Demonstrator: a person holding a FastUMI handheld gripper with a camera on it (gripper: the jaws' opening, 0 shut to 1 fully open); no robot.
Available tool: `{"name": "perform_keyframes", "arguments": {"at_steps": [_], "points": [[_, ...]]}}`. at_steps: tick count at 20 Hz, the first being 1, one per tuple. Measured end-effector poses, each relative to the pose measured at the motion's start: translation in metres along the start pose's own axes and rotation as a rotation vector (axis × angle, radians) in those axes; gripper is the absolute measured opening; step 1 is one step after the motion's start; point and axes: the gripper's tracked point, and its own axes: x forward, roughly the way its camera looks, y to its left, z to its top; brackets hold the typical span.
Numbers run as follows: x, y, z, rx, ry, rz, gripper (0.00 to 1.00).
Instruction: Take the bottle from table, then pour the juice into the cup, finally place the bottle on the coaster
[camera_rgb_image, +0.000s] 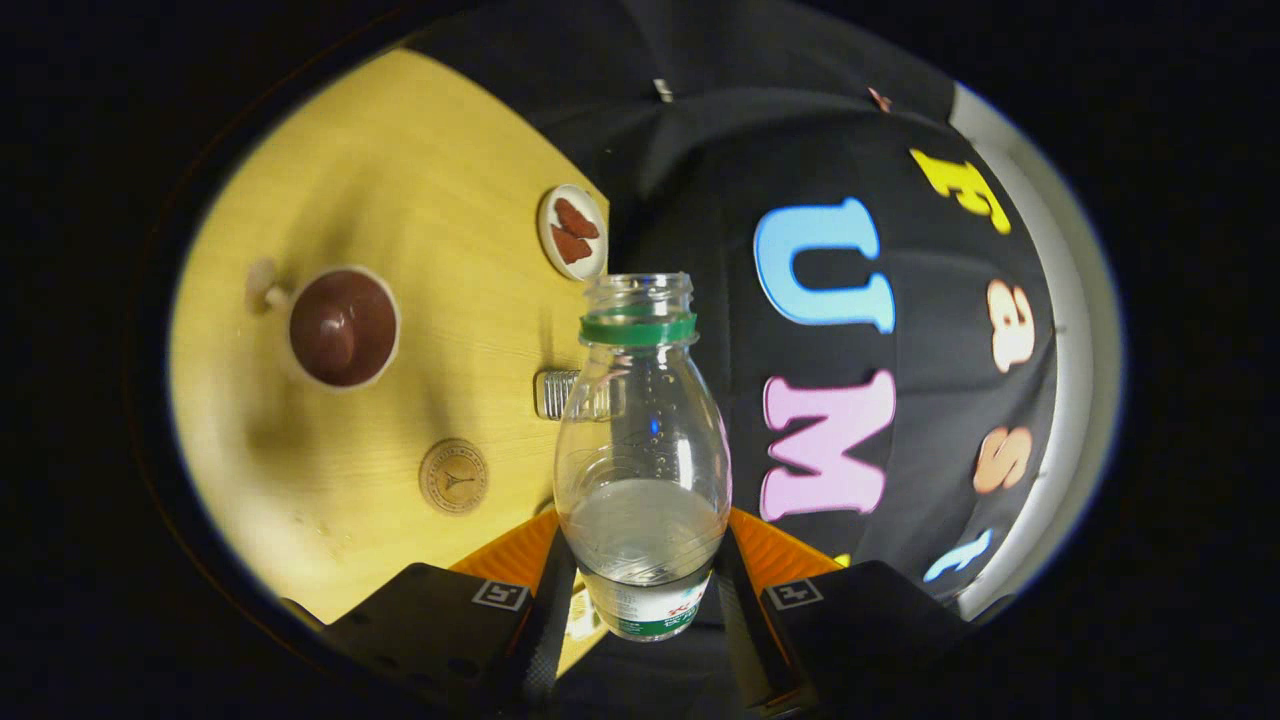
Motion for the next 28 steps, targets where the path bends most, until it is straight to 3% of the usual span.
{"name": "perform_keyframes", "arguments": {"at_steps": [5,17,24,28], "points": [[-0.012,-0.027,0.012,0.441,-0.090,0.019,0.71],[0.019,-0.012,-0.017,1.052,-0.160,0.178,0.71],[0.051,0.003,-0.018,1.258,-0.276,0.219,0.71],[0.082,0.023,-0.022,1.270,-0.278,0.209,0.71]]}}
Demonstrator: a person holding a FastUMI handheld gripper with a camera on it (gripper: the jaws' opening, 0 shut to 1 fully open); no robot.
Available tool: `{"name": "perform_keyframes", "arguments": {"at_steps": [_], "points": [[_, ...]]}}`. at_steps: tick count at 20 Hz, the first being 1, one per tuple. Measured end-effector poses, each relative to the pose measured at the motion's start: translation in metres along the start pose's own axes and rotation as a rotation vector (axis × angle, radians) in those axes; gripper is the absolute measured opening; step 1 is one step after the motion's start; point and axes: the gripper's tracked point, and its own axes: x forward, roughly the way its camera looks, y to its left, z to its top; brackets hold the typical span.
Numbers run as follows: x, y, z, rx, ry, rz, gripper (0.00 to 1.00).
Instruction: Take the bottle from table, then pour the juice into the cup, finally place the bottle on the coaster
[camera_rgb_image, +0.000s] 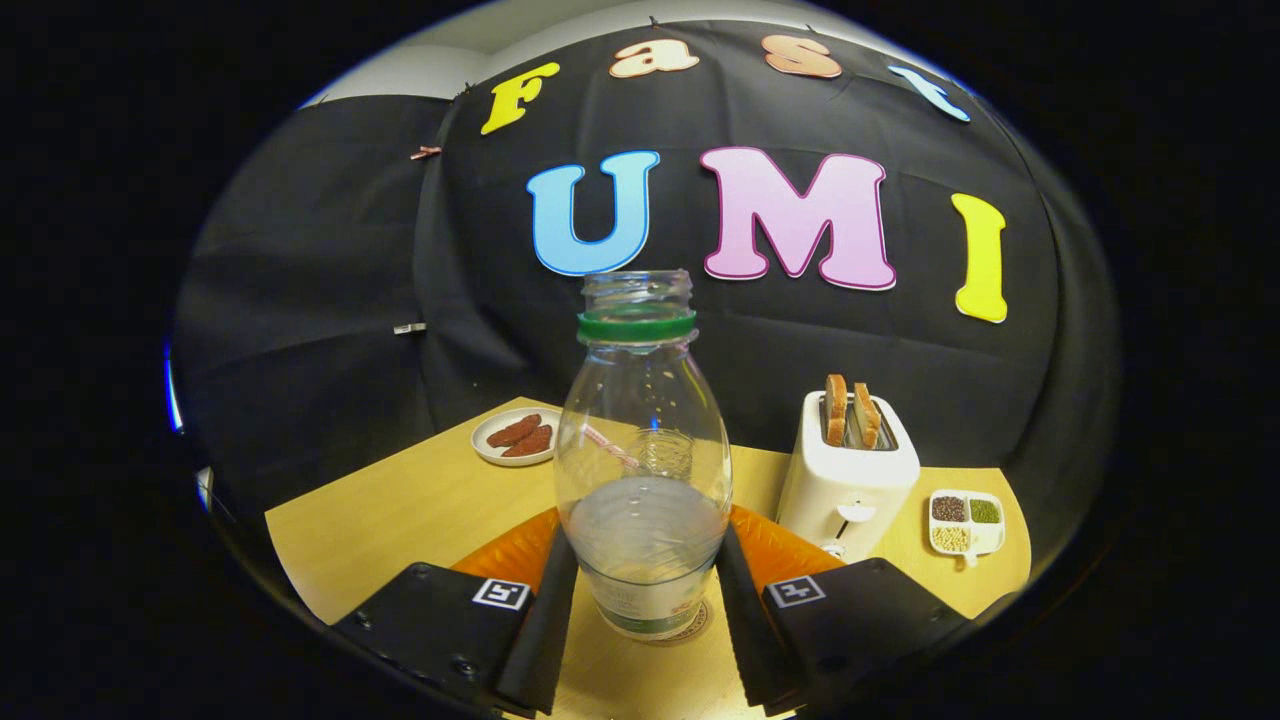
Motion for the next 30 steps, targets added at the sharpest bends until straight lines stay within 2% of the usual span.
{"name": "perform_keyframes", "arguments": {"at_steps": [8,14,21,30], "points": [[0.038,-0.011,-0.048,0.013,0.010,-0.012,0.73],[0.053,-0.027,-0.066,0.045,0.010,-0.027,0.74],[0.053,-0.018,-0.087,-0.037,0.042,-0.011,0.75],[0.049,-0.025,-0.090,-0.023,0.049,-0.008,0.80]]}}
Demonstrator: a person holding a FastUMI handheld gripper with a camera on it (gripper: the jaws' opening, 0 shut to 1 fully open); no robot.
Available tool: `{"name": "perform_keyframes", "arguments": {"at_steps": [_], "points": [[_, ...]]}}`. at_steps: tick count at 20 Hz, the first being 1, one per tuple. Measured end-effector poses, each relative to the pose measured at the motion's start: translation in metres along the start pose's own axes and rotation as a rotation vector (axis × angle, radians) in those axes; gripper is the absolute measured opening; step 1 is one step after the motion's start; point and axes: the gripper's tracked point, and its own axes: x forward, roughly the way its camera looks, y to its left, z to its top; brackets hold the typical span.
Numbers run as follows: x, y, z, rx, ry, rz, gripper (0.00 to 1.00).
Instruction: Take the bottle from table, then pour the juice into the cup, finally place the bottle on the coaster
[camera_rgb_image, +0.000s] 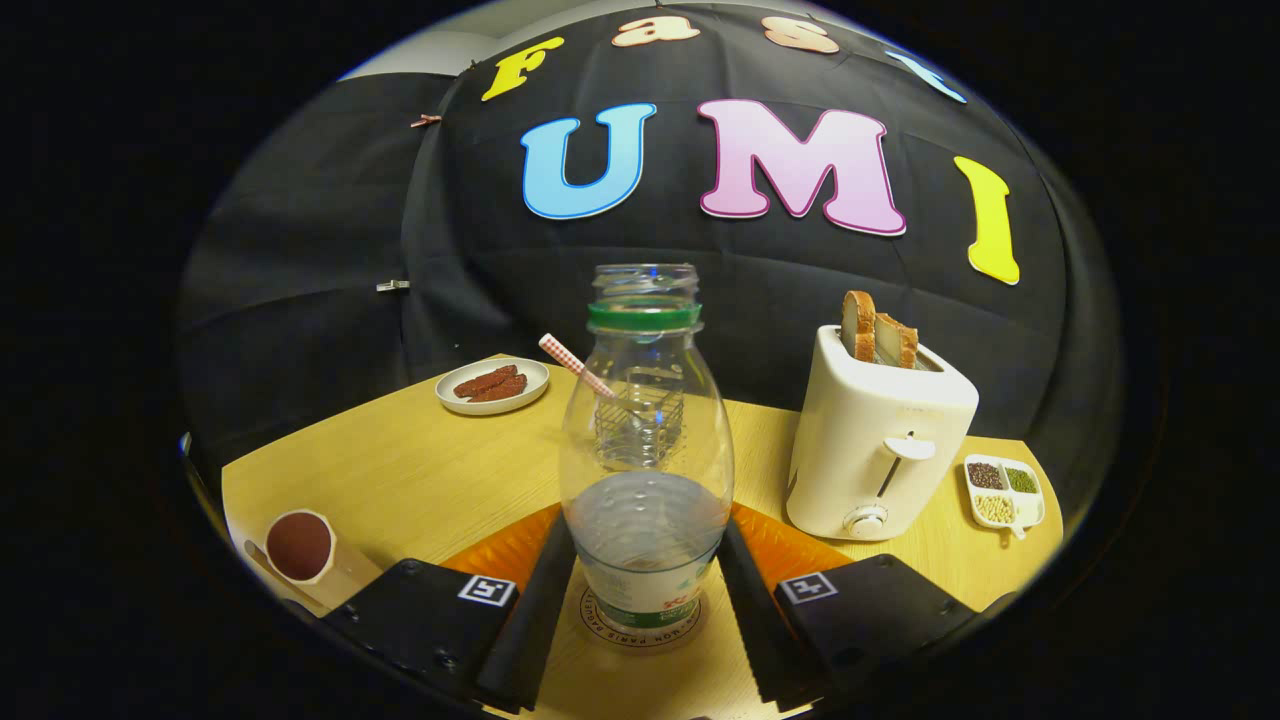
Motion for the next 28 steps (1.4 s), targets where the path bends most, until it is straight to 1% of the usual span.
{"name": "perform_keyframes", "arguments": {"at_steps": [1,2,3,7,11,15,17,21,23,26,28], "points": [[-0.004,-0.002,-0.002,0.000,0.005,-0.006,0.84],[-0.005,-0.006,-0.001,-0.003,0.008,-0.016,0.97],[-0.010,-0.009,0.000,0.001,0.012,-0.019,1.00],[-0.028,-0.008,0.006,0.007,0.021,-0.012,0.99],[-0.052,0.000,0.013,-0.005,0.023,0.014,0.99],[-0.085,-0.008,0.033,-0.004,-0.004,0.010,0.99],[-0.104,-0.019,0.048,-0.018,-0.028,-0.009,0.99],[-0.160,-0.054,0.096,-0.094,-0.146,-0.094,0.98],[-0.191,-0.069,0.108,-0.134,-0.177,-0.135,0.98],[-0.237,-0.073,0.113,-0.088,-0.181,-0.167,0.98],[-0.272,-0.079,0.114,-0.070,-0.191,-0.222,0.98]]}}
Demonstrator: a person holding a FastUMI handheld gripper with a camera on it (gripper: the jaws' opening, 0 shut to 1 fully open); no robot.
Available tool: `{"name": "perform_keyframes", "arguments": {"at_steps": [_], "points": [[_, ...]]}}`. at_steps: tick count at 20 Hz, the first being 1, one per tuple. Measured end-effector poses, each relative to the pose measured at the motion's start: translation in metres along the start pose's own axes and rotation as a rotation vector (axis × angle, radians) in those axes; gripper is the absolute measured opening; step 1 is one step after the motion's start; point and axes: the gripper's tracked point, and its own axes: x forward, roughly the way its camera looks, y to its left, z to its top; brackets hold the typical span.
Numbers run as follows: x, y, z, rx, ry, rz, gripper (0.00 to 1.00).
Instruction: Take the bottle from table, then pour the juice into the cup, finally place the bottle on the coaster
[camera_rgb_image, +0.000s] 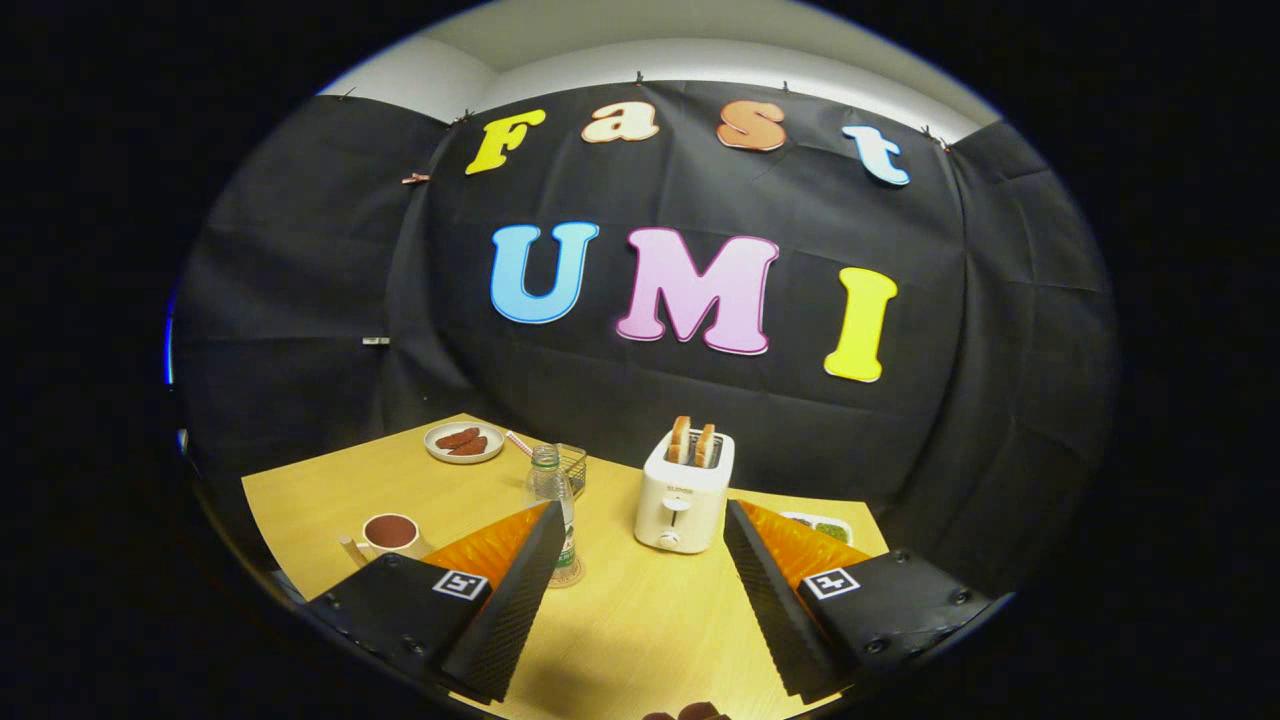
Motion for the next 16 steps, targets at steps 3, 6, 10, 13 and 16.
{"name": "perform_keyframes", "arguments": {"at_steps": [3,6,10,13,16], "points": [[-0.039,-0.015,0.002,0.030,0.015,-0.087,0.98],[-0.069,-0.025,0.011,0.080,0.004,-0.148,0.98],[-0.087,-0.042,0.017,0.062,-0.015,-0.211,0.98],[-0.097,-0.046,0.021,0.072,-0.024,-0.233,0.98],[-0.106,-0.039,0.023,0.076,-0.031,-0.225,0.98]]}}
